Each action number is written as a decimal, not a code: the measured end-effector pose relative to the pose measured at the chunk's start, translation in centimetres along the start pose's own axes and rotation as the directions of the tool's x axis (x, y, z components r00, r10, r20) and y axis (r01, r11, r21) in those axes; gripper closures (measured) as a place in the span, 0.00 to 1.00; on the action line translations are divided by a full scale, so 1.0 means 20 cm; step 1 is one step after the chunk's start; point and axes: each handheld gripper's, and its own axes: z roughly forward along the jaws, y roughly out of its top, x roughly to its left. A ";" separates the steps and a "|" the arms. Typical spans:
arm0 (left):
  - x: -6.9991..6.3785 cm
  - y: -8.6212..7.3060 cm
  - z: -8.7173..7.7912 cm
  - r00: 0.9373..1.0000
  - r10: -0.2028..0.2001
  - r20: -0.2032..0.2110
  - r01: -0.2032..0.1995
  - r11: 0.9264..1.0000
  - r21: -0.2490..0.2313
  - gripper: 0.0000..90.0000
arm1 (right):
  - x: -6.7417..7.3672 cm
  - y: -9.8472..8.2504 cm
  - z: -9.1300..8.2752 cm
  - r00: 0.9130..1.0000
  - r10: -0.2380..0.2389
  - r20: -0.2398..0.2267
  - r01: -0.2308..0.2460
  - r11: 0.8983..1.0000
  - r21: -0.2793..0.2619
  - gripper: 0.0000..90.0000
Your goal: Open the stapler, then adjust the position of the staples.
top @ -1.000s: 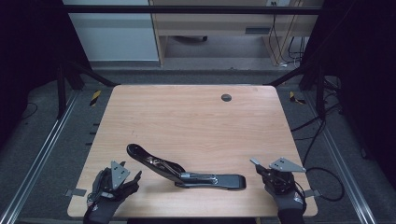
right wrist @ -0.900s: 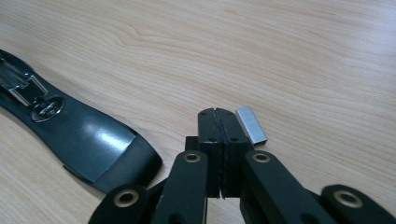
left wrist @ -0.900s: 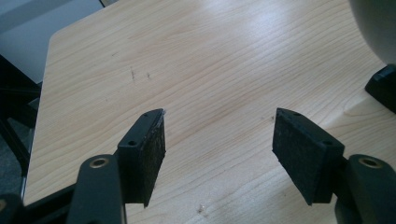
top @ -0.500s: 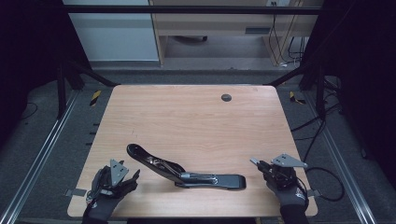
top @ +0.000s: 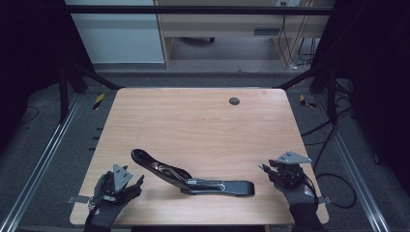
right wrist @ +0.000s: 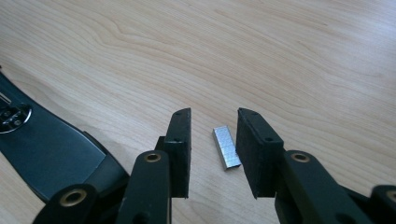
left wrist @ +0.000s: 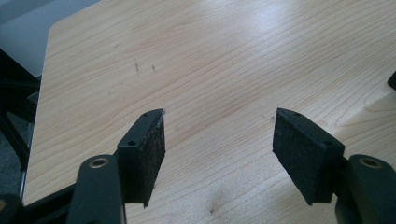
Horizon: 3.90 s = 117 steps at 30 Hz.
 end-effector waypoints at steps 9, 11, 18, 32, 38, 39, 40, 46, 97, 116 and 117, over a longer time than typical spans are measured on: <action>0.00 0.00 0.01 1.000 0.003 0.012 -0.003 1.000 0.001 0.37 | -0.02 0.05 0.05 1.000 -0.016 -0.002 0.016 0.998 0.065 0.72; 0.01 0.00 0.01 1.000 0.008 0.015 -0.008 1.000 0.003 0.37 | -0.03 0.05 0.07 1.000 -0.021 0.001 0.021 0.997 0.071 0.72; 0.00 0.00 0.02 1.000 0.016 0.014 -0.016 1.000 0.014 0.37 | -0.06 0.04 0.10 0.999 -0.050 -0.001 0.050 0.993 0.110 0.75; 0.00 0.00 0.04 0.999 0.027 0.018 -0.027 0.999 0.027 0.37 | -0.06 0.03 0.20 0.995 -0.101 -0.017 0.102 0.978 0.181 0.80; 0.00 0.00 0.04 1.000 0.026 0.016 -0.027 0.999 0.027 0.37 | -0.07 0.03 0.24 0.996 -0.088 -0.025 0.092 0.975 0.204 0.82; 0.00 0.00 0.04 1.000 0.026 0.017 -0.027 0.999 0.027 0.37 | -0.07 0.02 0.25 0.996 -0.091 -0.023 0.094 0.975 0.201 0.82; 0.00 0.00 0.04 0.999 0.028 0.017 -0.029 0.999 0.027 0.37 | -0.07 0.02 0.25 0.996 -0.085 -0.023 0.088 0.974 0.207 0.83; 0.00 0.00 0.04 0.999 0.029 0.016 -0.030 0.999 0.029 0.37 | -0.08 0.01 0.27 0.997 -0.072 -0.032 0.077 0.972 0.223 0.86; 0.00 -0.01 0.02 0.999 0.033 0.012 -0.033 0.999 0.028 0.37 | -0.05 -0.12 0.05 0.994 -0.041 -0.102 0.061 0.979 0.192 0.75; 0.00 -0.01 0.02 0.999 0.034 0.009 -0.034 0.999 0.028 0.38 | -0.07 -0.13 -0.09 0.996 -0.073 -0.054 0.080 0.984 0.156 0.83; 0.00 -0.01 0.02 0.999 0.034 0.009 -0.034 0.999 0.028 0.38 | -0.07 -0.14 -0.09 0.995 -0.080 -0.058 0.088 0.985 0.149 0.86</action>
